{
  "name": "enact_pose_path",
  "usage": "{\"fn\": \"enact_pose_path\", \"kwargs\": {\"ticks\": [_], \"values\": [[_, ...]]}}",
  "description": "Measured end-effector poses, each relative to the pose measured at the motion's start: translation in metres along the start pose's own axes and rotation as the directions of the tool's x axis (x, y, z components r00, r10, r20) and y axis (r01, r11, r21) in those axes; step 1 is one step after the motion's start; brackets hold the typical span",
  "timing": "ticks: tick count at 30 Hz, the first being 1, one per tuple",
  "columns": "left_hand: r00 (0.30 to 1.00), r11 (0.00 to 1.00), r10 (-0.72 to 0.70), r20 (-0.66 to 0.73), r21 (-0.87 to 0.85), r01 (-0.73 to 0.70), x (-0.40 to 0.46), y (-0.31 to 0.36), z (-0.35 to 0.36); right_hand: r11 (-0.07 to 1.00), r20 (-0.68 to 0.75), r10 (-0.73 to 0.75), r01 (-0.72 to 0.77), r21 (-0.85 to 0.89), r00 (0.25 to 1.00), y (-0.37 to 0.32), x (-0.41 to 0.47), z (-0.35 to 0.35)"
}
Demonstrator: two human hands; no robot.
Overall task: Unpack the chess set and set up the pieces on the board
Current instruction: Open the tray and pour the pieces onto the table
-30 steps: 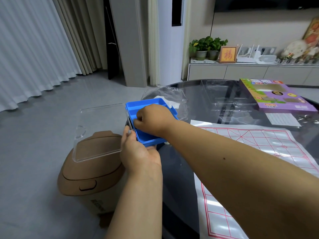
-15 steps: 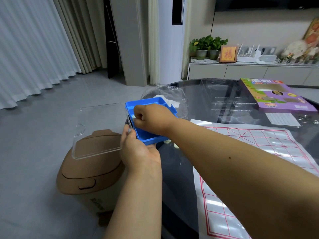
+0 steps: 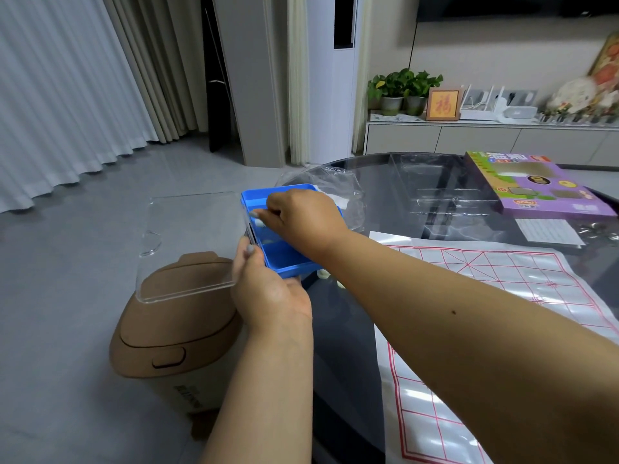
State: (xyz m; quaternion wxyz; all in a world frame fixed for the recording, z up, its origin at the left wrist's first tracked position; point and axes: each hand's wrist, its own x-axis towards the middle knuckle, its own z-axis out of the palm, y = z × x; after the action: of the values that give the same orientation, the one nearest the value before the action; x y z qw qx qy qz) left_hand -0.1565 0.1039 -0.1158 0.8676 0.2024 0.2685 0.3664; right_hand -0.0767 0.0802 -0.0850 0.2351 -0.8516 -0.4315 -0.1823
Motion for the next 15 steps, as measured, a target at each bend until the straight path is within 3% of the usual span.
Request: {"fn": "enact_pose_path", "kwargs": {"ticks": [3,6,9,15], "values": [[0.999,1.0,0.03,-0.018,-0.002,-0.03,0.003,0.004,-0.002,0.985,-0.161,0.129,-0.108,0.135,0.978,0.002,0.006,-0.012],[0.998,0.997,0.052,-0.039,-0.048,-0.054,0.01,0.014,-0.007,0.894,-0.243,0.382,-0.29,0.341,0.891,0.017,0.008,-0.025],[0.997,0.996,0.061,-0.049,-0.063,-0.064,0.019,0.021,-0.013,0.805,-0.171,0.529,-0.428,0.411,0.831,0.043,-0.004,-0.02],[0.993,0.994,0.085,-0.081,0.081,-0.078,0.035,0.038,-0.033,0.728,0.019,0.622,-0.588,0.352,0.783,0.077,-0.029,0.013]]}}
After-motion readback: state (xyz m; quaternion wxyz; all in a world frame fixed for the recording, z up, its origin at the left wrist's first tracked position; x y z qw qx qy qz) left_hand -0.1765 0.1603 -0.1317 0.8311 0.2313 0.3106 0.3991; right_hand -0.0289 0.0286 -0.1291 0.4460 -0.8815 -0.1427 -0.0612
